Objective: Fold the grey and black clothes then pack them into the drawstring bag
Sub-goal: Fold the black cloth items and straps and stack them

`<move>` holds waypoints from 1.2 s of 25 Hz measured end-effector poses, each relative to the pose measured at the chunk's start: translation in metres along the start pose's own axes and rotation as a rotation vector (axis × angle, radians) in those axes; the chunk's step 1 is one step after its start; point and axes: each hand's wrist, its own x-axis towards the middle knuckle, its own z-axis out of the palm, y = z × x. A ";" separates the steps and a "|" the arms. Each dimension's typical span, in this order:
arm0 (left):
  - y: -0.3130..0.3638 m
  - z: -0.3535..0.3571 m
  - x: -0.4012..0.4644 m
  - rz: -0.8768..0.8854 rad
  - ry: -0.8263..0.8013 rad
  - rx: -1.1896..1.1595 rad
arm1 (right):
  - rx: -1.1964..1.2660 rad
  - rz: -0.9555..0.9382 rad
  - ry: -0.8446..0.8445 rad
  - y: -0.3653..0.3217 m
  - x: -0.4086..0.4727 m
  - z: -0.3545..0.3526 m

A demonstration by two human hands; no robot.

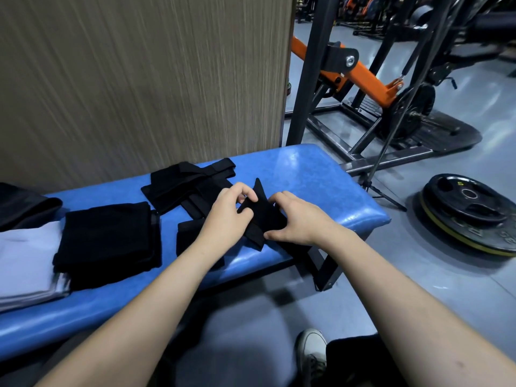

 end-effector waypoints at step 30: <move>-0.011 0.030 -0.008 0.143 -0.017 0.781 | -0.069 0.103 -0.052 0.019 0.003 0.000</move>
